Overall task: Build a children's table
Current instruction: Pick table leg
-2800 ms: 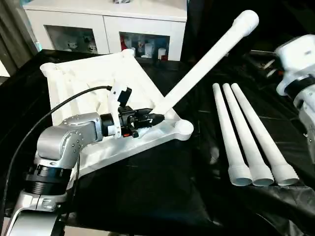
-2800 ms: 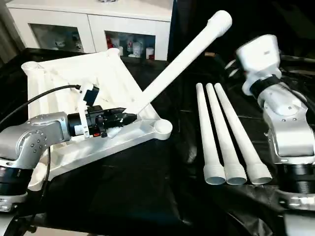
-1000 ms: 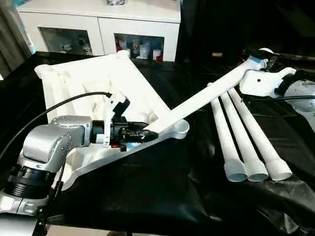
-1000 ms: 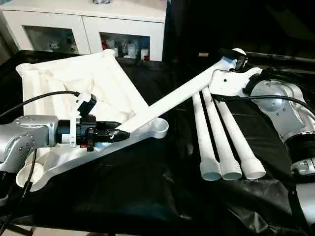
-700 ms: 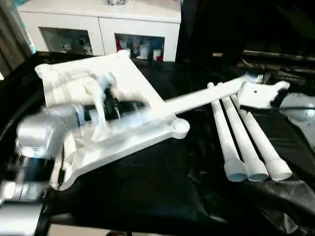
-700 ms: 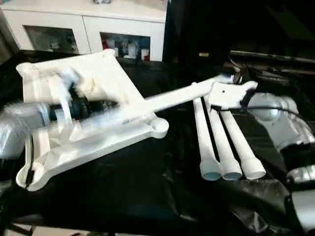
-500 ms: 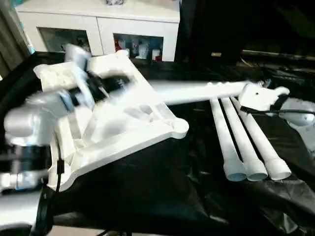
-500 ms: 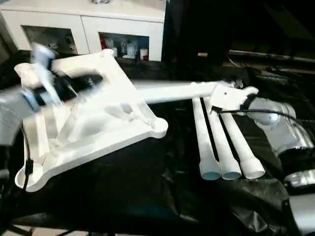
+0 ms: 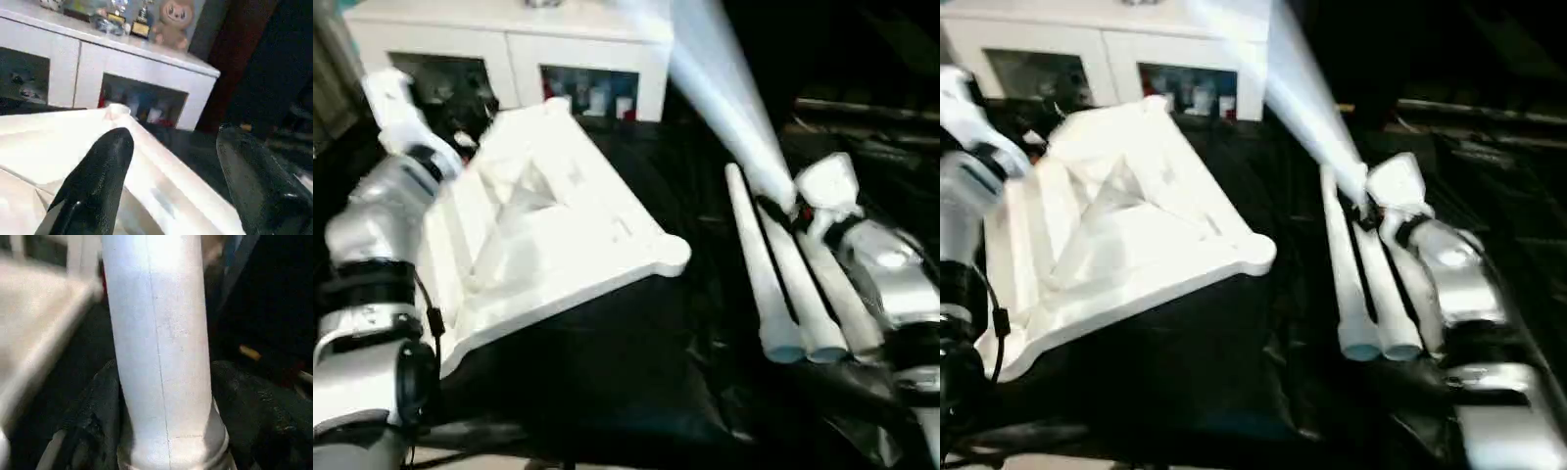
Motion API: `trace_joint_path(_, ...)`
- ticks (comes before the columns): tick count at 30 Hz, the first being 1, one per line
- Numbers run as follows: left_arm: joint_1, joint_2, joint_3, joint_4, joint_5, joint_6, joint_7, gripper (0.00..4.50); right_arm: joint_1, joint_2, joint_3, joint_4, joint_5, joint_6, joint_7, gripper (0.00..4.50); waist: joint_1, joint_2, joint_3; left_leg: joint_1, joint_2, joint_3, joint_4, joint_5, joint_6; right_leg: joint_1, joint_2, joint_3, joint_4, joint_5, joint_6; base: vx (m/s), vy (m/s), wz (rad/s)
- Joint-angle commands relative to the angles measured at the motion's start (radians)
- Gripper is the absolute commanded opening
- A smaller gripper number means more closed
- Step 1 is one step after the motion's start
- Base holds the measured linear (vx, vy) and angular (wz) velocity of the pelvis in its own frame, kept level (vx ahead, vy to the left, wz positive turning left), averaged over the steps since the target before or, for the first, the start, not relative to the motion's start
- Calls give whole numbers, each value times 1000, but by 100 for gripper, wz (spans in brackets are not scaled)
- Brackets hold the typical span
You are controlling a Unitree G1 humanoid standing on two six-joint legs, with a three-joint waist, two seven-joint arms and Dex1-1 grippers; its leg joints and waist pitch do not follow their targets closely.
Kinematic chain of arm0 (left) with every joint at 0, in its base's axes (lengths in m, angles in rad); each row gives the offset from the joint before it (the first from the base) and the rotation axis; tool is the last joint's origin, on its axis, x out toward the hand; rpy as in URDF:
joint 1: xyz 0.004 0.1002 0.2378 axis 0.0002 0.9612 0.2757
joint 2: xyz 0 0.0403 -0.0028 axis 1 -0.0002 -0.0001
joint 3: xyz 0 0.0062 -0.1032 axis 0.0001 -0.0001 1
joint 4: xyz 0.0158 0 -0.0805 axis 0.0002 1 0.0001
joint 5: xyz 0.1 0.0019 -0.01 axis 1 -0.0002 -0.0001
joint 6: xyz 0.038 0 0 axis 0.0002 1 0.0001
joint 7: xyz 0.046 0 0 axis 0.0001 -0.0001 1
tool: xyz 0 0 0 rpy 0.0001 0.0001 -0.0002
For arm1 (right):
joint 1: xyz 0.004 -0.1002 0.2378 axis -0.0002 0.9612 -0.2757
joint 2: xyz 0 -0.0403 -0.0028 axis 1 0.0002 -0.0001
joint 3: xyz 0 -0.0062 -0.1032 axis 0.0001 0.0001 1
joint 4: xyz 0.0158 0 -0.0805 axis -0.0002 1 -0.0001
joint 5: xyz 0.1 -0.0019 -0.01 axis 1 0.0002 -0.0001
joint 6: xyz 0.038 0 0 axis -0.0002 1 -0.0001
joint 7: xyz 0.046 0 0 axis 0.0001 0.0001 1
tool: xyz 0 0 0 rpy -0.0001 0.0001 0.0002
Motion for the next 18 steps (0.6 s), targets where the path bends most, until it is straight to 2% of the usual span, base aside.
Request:
trace_joint_path(1,25,-44,-86,-61,28,14,-47,317,24,37,-41,-83,148,105,42,241,8,5,-86,21,68,-32,-64,-133,79,58,-104,66,-72,-162,-205,0,0,0)
trace_joint_path(2,35,-60,-110,-83,30,20,-62,317,34,52,-49,-106,188,140,56,241,14,4,-87,23,68,-31,-64,-131,76,57,-103,65,-73,-164,-208,0,0,0)
trace_joint_path(4,61,-108,-175,-161,-1,47,-132,317,56,82,-73,-168,311,259,118,241,21,3,-88,22,67,-29,-65,-130,65,57,-105,66,-75,-165,-213,0,0,0)
trace_joint_path(5,61,-108,-175,-161,-1,47,-132,317,56,82,-73,-168,311,259,118,240,24,2,-89,20,66,-29,-65,-128,60,59,-106,66,-75,-168,-213,0,0,0)
trace_joint_path(6,65,-137,-191,-204,-42,77,-168,317,67,84,-82,-199,368,334,153,240,25,-1,-89,17,63,-29,-65,-121,52,63,-105,65,-73,-169,-209,0,0,0)
trace_joint_path(7,66,-176,-194,-257,-113,129,-200,317,83,79,-77,-235,414,408,189,240,26,-9,-88,16,63,-27,-65,-121,54,65,-107,66,-75,-177,-210,0,0,0)
trace_joint_path(8,57,-216,-184,-302,-194,199,-214,317,104,65,-61,-275,454,476,227,240,35,-11,-89,17,65,-25,-61,-115,51,65,-111,66,-72,-178,-221,0,0,0)
trace_joint_path(10,38,-252,-175,-327,-263,258,-227,317,130,42,-32,-322,489,541,276,240,42,-9,-88,12,61,-25,-59,-106,54,62,-109,64,-76,-195,-213,0,0,0)
trace_joint_path(11,38,-252,-175,-327,-263,258,-227,317,130,42,-32,-322,489,541,276,240,42,-13,-86,10,58,-23,-59,-106,55,63,-106,63,-77,-207,-203,0,0,0)
trace_joint_path(12,5,-282,-165,-315,-298,308,-245,317,170,4,6,-391,531,615,343,240,46,-17,-84,10,52,-23,-58,-111,60,66,-103,63,-86,-259,-165,0,0,0)
trace_joint_path(13,-7,-292,-161,-305,-305,315,-251,317,182,-9,17,-413,544,639,363,240,47,-16,-84,9,52,-25,-58,-109,60,66,-105,63,-89,-278,-149,0,0,0)
trace_joint_path(15,-24,-305,-156,-291,-313,326,-262,317,200,-28,29,-446,572,682,392,240,42,-20,-80,5,48,-27,-61,-113,52,65,-101,59,-100,-362,-93,0,0,0)
trace_joint_path(17,-56,-320,-163,-260,-318,347,-287,317,224,-59,47,-490,609,734,437,240,49,-21,-81,12,46,-25,-59,-116,52,62,-99,59,-108,-396,-67,0,0,0)
trace_joint_path(18,-63,-323,-169,-257,-322,361,-290,317,230,-65,49,-503,613,747,444,240,48,-20,-79,11,47,-26,-61,-116,52,60,-99,59,-111,-415,-54,0,0,0)
